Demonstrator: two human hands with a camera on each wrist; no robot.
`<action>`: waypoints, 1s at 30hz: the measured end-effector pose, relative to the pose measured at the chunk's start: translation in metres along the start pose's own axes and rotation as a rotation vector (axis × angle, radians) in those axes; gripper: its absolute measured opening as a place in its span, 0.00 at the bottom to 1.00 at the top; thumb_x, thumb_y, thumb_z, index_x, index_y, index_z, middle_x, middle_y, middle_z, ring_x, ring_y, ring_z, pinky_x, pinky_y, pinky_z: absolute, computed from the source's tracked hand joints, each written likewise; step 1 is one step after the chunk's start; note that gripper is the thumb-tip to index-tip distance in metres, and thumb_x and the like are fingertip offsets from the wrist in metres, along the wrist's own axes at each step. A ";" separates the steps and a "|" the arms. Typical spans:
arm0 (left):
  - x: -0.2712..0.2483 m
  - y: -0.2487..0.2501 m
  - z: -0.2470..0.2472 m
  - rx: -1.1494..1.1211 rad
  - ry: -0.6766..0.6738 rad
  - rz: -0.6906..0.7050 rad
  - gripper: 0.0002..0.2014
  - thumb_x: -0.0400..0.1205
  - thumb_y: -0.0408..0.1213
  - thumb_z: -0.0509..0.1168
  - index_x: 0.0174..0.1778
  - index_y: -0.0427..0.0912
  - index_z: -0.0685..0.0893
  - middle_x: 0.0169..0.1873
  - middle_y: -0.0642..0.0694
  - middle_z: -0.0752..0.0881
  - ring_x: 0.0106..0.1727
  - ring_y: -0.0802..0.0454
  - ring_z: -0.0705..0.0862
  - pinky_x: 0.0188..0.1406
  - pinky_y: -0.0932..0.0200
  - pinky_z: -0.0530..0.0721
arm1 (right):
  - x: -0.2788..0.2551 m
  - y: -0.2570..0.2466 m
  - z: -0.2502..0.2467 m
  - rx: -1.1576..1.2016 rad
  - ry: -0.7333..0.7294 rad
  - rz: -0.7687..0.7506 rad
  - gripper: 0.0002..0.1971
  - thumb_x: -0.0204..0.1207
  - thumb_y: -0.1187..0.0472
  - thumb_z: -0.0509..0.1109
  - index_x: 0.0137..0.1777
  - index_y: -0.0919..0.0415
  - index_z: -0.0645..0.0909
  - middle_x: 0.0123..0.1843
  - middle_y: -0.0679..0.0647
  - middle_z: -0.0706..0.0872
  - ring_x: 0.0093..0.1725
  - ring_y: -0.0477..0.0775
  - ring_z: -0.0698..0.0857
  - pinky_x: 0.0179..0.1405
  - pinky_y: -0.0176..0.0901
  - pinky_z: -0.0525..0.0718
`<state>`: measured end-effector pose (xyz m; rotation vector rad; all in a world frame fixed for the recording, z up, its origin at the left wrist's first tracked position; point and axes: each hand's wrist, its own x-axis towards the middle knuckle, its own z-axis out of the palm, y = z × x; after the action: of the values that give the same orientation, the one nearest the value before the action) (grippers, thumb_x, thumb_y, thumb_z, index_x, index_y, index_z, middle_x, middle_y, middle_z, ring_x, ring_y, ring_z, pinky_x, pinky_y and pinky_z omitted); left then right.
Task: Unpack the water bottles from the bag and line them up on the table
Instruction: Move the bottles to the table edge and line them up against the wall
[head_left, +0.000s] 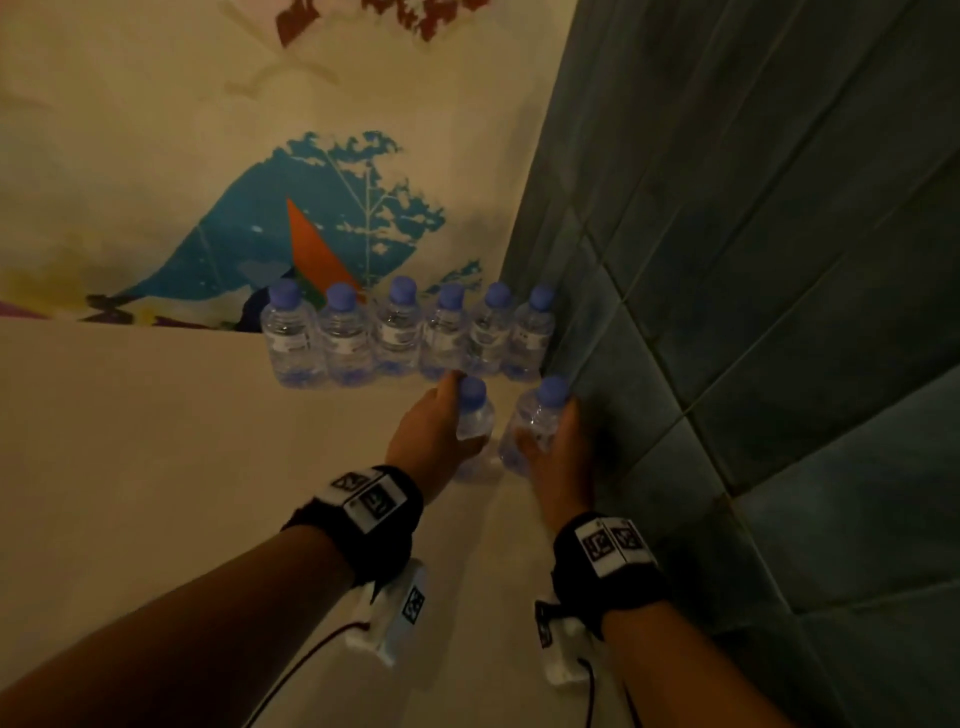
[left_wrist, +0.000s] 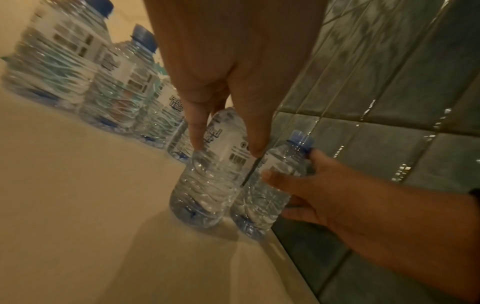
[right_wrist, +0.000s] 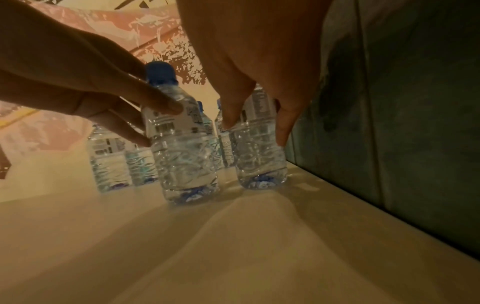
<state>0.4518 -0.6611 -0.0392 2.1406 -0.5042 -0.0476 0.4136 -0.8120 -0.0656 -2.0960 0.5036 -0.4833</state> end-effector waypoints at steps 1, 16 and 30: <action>0.011 -0.002 0.005 0.002 0.013 0.006 0.30 0.71 0.39 0.75 0.66 0.42 0.68 0.63 0.39 0.81 0.61 0.38 0.81 0.55 0.47 0.80 | 0.006 -0.002 -0.001 0.009 0.009 -0.038 0.28 0.68 0.67 0.76 0.67 0.63 0.71 0.59 0.54 0.81 0.56 0.46 0.77 0.53 0.35 0.73; 0.095 -0.001 0.027 0.092 0.016 0.007 0.33 0.73 0.36 0.74 0.69 0.34 0.65 0.66 0.31 0.78 0.66 0.34 0.78 0.59 0.45 0.75 | 0.055 0.010 0.013 -0.093 0.125 -0.108 0.32 0.73 0.64 0.72 0.75 0.55 0.63 0.68 0.62 0.82 0.63 0.60 0.84 0.59 0.56 0.84; 0.082 -0.005 0.028 -0.018 0.066 0.040 0.33 0.74 0.37 0.73 0.70 0.33 0.66 0.68 0.33 0.77 0.69 0.38 0.76 0.61 0.56 0.70 | 0.056 0.006 0.011 -0.311 0.104 0.007 0.40 0.72 0.51 0.74 0.79 0.52 0.54 0.64 0.68 0.83 0.58 0.69 0.85 0.54 0.60 0.85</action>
<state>0.5227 -0.7103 -0.0473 2.1070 -0.5055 0.0407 0.4656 -0.8366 -0.0683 -2.3727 0.6828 -0.5394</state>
